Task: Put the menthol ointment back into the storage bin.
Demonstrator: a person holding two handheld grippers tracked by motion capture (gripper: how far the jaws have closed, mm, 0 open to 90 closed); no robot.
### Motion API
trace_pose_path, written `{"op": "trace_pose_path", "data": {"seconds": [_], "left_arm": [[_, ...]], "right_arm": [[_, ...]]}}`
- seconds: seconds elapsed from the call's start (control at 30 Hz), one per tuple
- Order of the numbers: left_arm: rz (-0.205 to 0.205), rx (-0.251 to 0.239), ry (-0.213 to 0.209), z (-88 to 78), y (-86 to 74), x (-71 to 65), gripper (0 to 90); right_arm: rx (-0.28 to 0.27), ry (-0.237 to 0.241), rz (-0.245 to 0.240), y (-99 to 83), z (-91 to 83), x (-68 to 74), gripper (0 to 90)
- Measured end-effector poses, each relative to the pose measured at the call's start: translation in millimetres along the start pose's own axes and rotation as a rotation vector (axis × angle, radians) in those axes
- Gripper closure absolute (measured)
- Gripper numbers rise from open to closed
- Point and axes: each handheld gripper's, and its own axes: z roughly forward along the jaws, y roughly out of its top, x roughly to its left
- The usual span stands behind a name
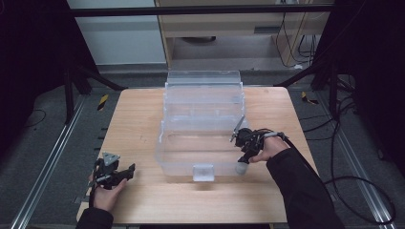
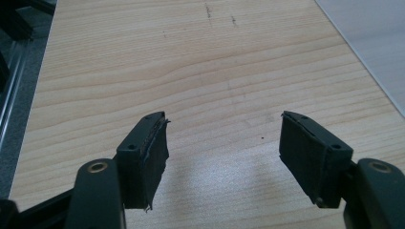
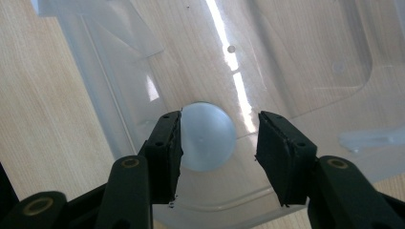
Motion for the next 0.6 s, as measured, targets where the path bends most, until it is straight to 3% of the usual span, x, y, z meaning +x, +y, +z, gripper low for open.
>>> {"op": "trace_pose_path", "data": {"seconds": [0.17, 0.3, 0.6], "left_arm": [[-0.001, -0.003, 0.0, -0.3, 0.1, 0.0, 33.2], [-0.002, -0.003, 0.0, -0.5, 0.1, 0.4, 33.1], [-0.007, -0.005, 0.0, -1.3, 0.1, 0.7, 33.0]], "right_arm": [[-0.016, -0.01, 0.008, -1.2, -4.4, 1.0, 50.5], [-0.064, -0.031, 0.03, -4.8, -14.6, 2.9, 47.8], [-0.283, -0.115, 0.096, -27.1, -47.3, 10.2, 35.4]]}}
